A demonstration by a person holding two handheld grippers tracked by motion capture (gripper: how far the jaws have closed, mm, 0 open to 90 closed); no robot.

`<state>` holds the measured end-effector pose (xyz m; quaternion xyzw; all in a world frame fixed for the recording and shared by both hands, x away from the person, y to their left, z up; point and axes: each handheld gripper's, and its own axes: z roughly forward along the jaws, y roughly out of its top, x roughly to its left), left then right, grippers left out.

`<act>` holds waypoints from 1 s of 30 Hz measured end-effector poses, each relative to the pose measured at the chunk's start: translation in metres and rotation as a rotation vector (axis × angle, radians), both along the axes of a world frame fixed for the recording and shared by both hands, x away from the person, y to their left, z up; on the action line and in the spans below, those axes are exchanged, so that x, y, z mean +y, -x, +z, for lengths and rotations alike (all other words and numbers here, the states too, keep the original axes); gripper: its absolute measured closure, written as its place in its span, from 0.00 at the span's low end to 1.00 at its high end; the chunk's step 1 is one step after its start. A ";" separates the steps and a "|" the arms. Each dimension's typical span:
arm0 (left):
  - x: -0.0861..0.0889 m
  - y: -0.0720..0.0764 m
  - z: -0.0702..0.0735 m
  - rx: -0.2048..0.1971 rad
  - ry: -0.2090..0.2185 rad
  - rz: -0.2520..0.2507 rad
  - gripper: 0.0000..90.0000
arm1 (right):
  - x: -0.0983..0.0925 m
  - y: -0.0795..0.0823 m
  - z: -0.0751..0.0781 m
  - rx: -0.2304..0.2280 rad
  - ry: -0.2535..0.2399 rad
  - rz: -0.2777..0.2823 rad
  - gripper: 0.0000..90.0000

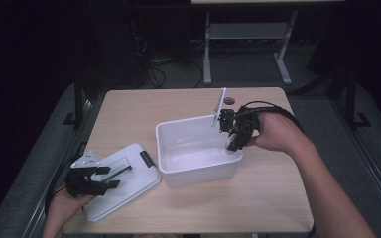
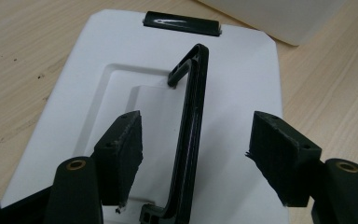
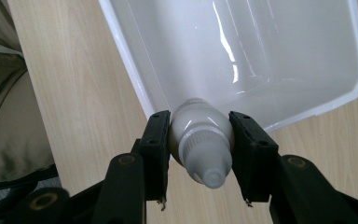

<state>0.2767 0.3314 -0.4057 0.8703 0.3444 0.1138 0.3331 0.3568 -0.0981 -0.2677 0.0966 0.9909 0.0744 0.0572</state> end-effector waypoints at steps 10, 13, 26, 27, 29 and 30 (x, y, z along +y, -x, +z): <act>0.001 0.001 0.000 -0.002 0.003 0.005 0.38 | 0.008 -0.006 -0.014 0.014 0.024 0.008 0.66; 0.000 0.001 0.000 -0.001 0.000 0.002 0.38 | 0.008 -0.007 -0.019 0.018 0.017 0.007 0.66; 0.001 0.001 -0.001 0.005 -0.004 0.000 0.38 | 0.014 -0.015 -0.041 0.047 0.010 0.009 0.66; 0.001 0.001 -0.001 0.004 -0.004 0.001 0.38 | 0.014 -0.016 -0.042 0.049 0.013 0.007 0.66; 0.002 0.001 -0.001 0.004 -0.007 -0.002 0.38 | 0.015 -0.017 -0.046 0.053 0.014 0.009 0.66; 0.002 0.001 -0.001 0.005 -0.006 -0.003 0.38 | 0.015 -0.017 -0.047 0.055 0.015 0.009 0.66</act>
